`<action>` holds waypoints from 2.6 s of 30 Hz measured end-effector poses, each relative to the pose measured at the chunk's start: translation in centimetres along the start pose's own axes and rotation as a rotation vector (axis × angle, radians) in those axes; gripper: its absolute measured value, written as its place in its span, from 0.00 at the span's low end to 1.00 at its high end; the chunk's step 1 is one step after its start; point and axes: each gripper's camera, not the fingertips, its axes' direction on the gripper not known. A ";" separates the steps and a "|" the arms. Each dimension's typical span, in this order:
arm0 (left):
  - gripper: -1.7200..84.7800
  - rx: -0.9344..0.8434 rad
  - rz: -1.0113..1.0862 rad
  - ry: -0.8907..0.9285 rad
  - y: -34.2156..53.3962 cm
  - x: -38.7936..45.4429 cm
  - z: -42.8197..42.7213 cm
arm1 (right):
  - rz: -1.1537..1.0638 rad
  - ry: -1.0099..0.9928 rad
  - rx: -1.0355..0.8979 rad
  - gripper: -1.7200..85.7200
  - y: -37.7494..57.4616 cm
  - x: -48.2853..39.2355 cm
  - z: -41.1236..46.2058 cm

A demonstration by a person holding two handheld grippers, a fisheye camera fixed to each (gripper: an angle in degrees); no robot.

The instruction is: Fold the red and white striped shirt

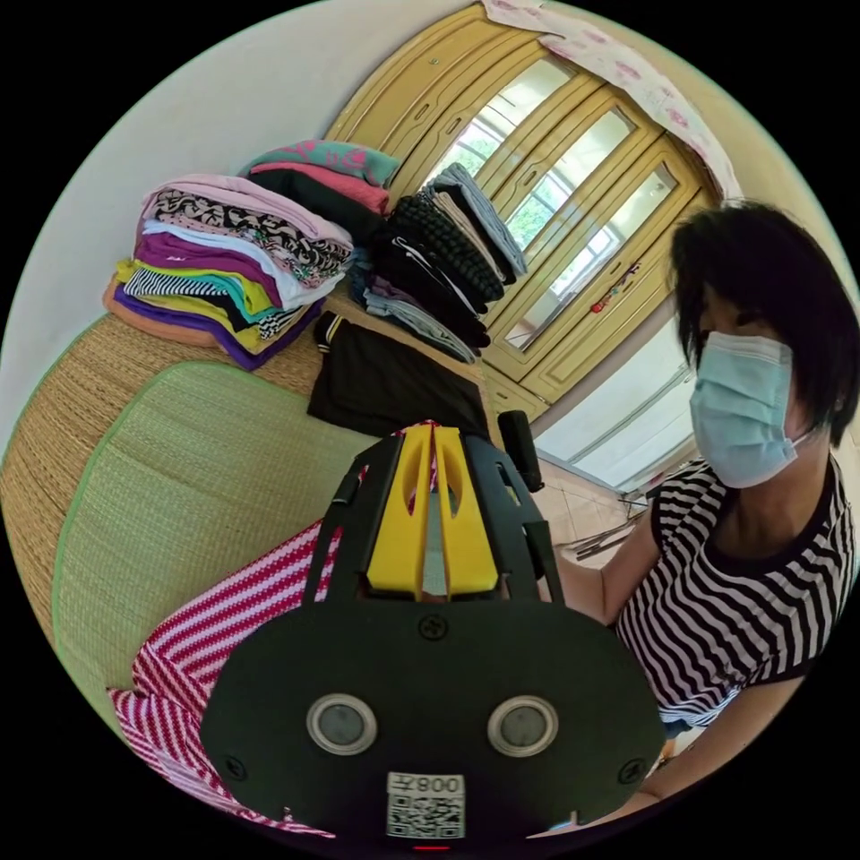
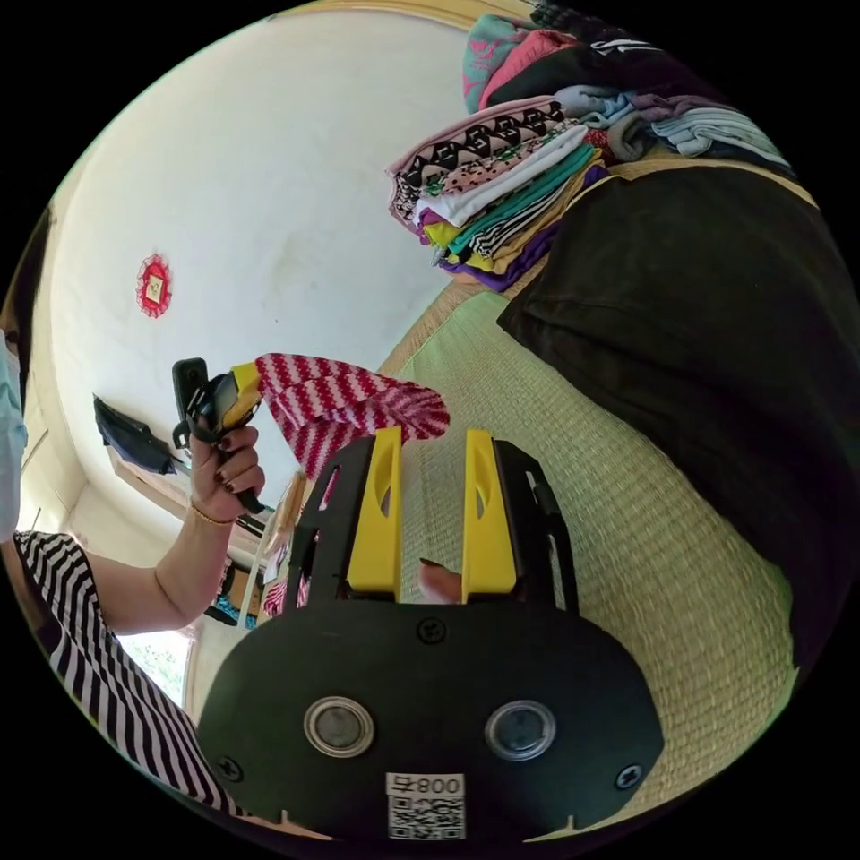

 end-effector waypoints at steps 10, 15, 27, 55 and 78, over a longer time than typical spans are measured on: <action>0.02 0.022 -0.003 0.127 -0.8 0.4 -1.6 | -0.180 -0.122 -0.047 0.16 -0.2 0.0 0.4; 0.02 -0.012 0.001 0.151 -1.4 0.9 -2.0 | -0.149 -0.218 -0.031 0.13 -0.2 1.5 0.4; 0.02 -0.021 -0.057 0.018 -4.8 -0.5 -5.3 | -0.169 -0.170 -0.032 0.03 -0.2 1.6 -1.0; 0.02 0.172 -0.526 -0.310 7.7 7.4 -36.2 | -0.572 -0.774 -0.658 0.02 6.5 -14.5 11.7; 0.10 0.120 -0.828 -0.306 15.6 6.6 -47.9 | -0.739 -0.503 -1.051 0.03 18.6 -22.8 25.6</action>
